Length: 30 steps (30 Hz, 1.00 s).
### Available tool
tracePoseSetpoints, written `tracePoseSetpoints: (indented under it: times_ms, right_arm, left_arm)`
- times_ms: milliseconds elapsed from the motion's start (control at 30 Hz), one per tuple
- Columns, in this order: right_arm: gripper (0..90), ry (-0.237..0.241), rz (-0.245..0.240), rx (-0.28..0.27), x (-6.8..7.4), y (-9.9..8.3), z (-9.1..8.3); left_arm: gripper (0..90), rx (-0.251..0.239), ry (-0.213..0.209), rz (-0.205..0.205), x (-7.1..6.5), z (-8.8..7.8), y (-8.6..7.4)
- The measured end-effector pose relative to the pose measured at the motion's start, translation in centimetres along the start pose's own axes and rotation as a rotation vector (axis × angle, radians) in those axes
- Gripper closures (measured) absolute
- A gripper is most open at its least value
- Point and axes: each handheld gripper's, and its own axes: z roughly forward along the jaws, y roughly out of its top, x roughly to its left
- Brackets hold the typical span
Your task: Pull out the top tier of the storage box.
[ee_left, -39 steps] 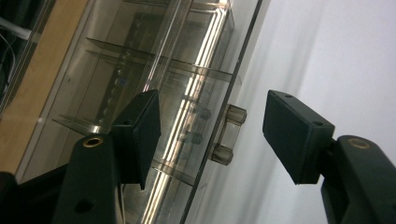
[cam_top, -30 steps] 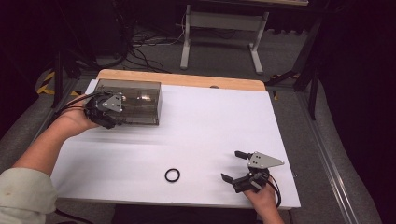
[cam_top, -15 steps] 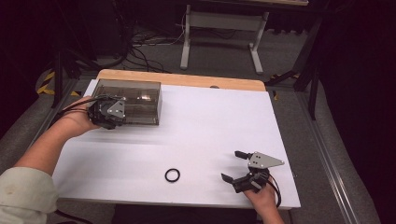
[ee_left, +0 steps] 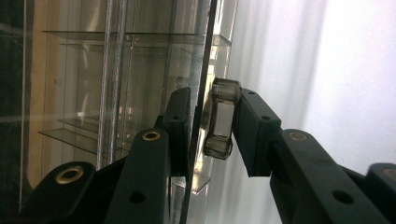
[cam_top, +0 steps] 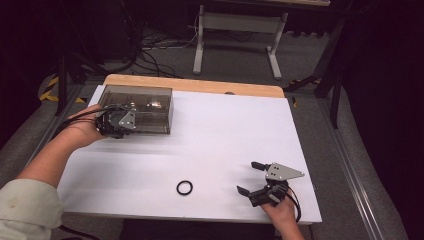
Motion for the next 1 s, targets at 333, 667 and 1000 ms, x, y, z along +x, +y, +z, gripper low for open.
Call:
tracePoseSetpoints:
  times_ms: [333, 667, 1000]
  right_arm:
    - [0.5, 0.002, 0.000, 0.001, 0.0, 0.0, 0.0]
    - [0.5, 0.003, -0.001, 0.002, 0.0, 0.0, 0.0]
    - [0.5, 0.003, -0.001, 0.002, 0.0, 0.0, 0.0]
  left_arm:
    - [68.7, 0.008, -0.011, -0.010, -0.1, -0.2, 0.1]
    - [69.0, 0.014, -0.029, -0.001, -0.9, -0.7, 0.1]
    - [70.0, 0.021, -0.040, 0.025, -2.0, -1.4, 0.4]
